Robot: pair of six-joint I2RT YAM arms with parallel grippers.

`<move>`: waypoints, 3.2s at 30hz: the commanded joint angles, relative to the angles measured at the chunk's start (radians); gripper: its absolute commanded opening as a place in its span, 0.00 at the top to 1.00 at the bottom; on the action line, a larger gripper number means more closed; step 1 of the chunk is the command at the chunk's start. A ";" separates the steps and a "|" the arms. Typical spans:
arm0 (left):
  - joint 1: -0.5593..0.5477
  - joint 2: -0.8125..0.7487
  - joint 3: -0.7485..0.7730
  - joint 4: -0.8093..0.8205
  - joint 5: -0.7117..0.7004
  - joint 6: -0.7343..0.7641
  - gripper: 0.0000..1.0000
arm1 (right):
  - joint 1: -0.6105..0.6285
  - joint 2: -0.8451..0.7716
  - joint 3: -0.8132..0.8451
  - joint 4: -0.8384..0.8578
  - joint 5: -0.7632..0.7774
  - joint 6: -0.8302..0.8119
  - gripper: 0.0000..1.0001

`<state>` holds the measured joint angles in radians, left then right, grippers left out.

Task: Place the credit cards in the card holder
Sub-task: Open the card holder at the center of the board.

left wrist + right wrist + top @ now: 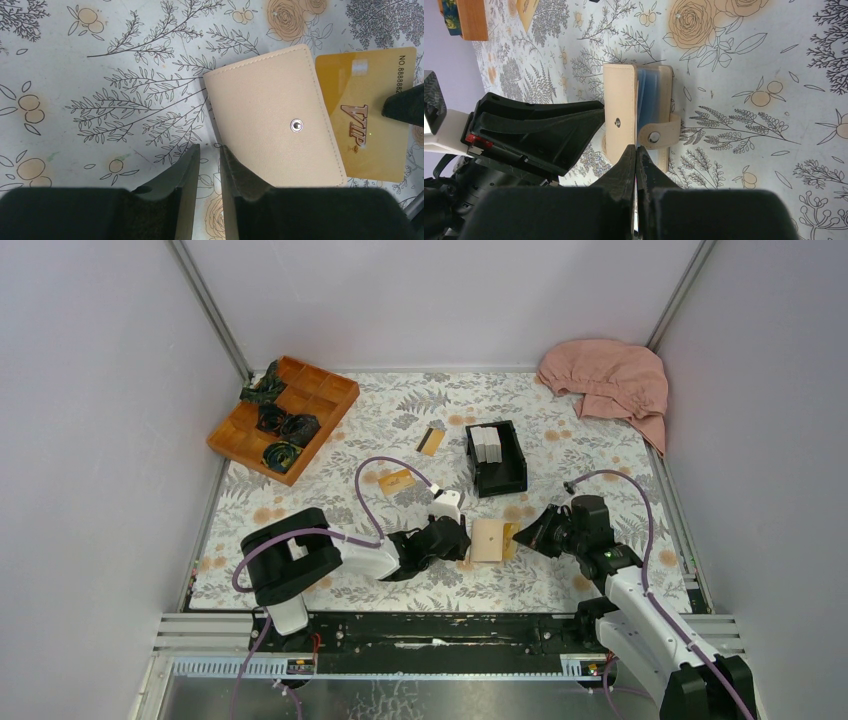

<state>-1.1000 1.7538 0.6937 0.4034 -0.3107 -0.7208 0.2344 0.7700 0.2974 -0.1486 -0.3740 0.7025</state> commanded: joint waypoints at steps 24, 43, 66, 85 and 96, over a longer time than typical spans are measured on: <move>-0.023 0.067 -0.053 -0.237 0.056 0.005 0.72 | -0.004 -0.030 0.074 -0.048 0.028 -0.033 1.00; -0.025 0.064 -0.056 -0.236 0.058 0.002 0.72 | -0.006 -0.047 0.077 -0.064 0.030 -0.036 1.00; -0.031 0.071 -0.053 -0.236 0.063 -0.003 0.73 | -0.006 0.012 -0.037 0.109 -0.029 0.019 1.00; -0.042 0.087 -0.051 -0.230 0.071 -0.008 0.73 | -0.007 0.081 -0.105 0.284 -0.075 0.058 1.00; -0.067 0.117 -0.033 -0.216 0.099 -0.005 0.75 | -0.005 0.069 -0.043 0.277 -0.101 0.054 1.00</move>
<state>-1.1328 1.7782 0.7055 0.4259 -0.3115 -0.7277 0.2325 0.8417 0.1951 0.0822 -0.4397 0.7544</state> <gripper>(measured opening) 0.257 0.015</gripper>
